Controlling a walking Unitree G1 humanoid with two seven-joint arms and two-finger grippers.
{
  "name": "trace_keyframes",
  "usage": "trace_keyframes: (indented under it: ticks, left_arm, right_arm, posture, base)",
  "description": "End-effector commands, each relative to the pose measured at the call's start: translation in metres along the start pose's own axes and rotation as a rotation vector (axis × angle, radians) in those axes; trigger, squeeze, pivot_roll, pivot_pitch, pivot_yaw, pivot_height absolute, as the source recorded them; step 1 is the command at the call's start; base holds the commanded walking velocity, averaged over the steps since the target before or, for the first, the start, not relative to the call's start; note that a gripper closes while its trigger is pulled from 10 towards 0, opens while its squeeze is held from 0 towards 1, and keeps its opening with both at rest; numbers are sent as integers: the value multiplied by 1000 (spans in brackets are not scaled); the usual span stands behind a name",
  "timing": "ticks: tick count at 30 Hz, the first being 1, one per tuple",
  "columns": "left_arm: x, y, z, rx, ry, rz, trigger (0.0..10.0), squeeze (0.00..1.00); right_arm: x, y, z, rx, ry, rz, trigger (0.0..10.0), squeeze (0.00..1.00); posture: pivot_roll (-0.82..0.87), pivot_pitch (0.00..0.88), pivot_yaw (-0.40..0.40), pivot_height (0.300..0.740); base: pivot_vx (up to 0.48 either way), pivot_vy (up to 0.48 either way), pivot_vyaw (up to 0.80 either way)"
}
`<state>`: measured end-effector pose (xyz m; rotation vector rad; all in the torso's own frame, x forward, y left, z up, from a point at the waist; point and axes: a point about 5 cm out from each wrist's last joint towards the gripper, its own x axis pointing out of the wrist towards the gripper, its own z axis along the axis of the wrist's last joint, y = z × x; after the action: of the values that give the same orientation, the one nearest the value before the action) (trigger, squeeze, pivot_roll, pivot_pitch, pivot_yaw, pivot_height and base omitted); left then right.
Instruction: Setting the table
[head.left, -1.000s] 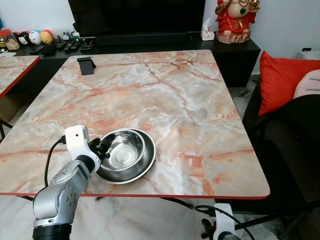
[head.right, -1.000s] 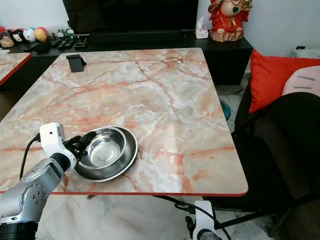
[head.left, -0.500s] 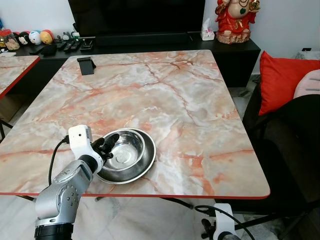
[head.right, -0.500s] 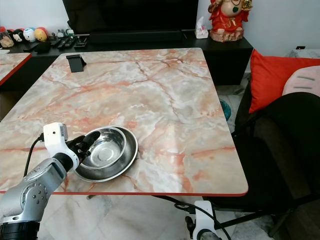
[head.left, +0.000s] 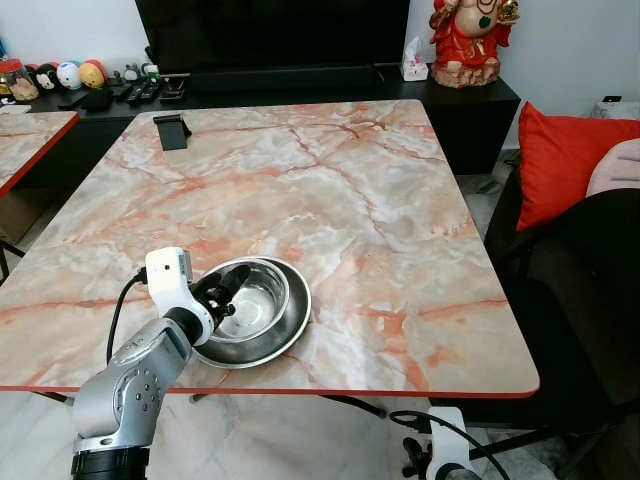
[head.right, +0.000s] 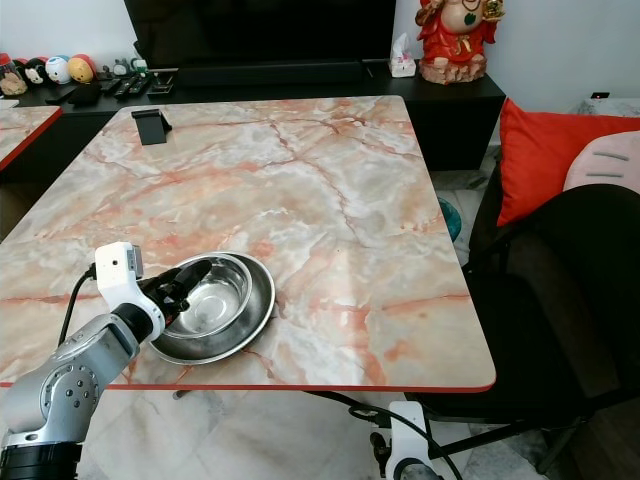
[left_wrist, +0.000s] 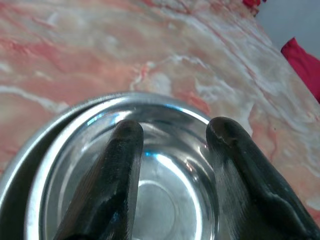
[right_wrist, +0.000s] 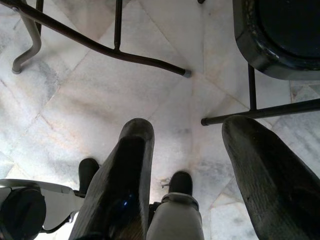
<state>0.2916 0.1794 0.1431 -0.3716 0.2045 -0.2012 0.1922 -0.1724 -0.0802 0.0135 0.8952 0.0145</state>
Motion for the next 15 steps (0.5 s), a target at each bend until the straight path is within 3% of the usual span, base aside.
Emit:
trace_keyframes:
  ticks: [1, 2, 3, 4, 5, 10, 15]
  left_arm:
    - [-2, -2, 16, 99, -75, 12, 10000, 0]
    - [-2, -2, 19, 96, -106, 18, 10000, 0]
    - [-3, -1, 28, 147, -174, 50, 10000, 0]
    - [-3, -1, 28, 147, -174, 50, 10000, 0]
    - [-6, 0, 36, 263, -232, 85, 10000, 0]
    - [-11, 3, 27, 453, -239, 97, 10000, 0]
    - [-14, 8, 18, 467, -244, 129, 10000, 0]
  right_arm:
    - [0, 2, 0, -1, 9, 9, 10000, 0]
    - [0, 2, 0, -1, 8, 9, 10000, 0]
    - [0, 2, 0, 0, 7, 8, 10000, 0]
    - [0, 2, 0, 0, 7, 8, 10000, 0]
    - [0, 2, 0, 1, 5, 6, 10000, 0]
    - [0, 2, 0, 5, 3, 3, 10000, 0]
    - [0, 2, -1, 7, 3, -3, 10000, 0]
  posture:
    - [-38, 0, 56, 723]
    - [-39, 0, 56, 723]
    - [-40, 0, 56, 723]
    - [-40, 0, 56, 723]
    - [-39, 0, 56, 723]
    - [-45, 0, 59, 723]
    - [-49, 0, 58, 723]
  base:
    - [0, 0, 0]
    - [0, 0, 0]
    - [0, 0, 0]
    - [0, 0, 0]
    - [0, 0, 0]
    - [0, 0, 0]
    - [0, 0, 0]
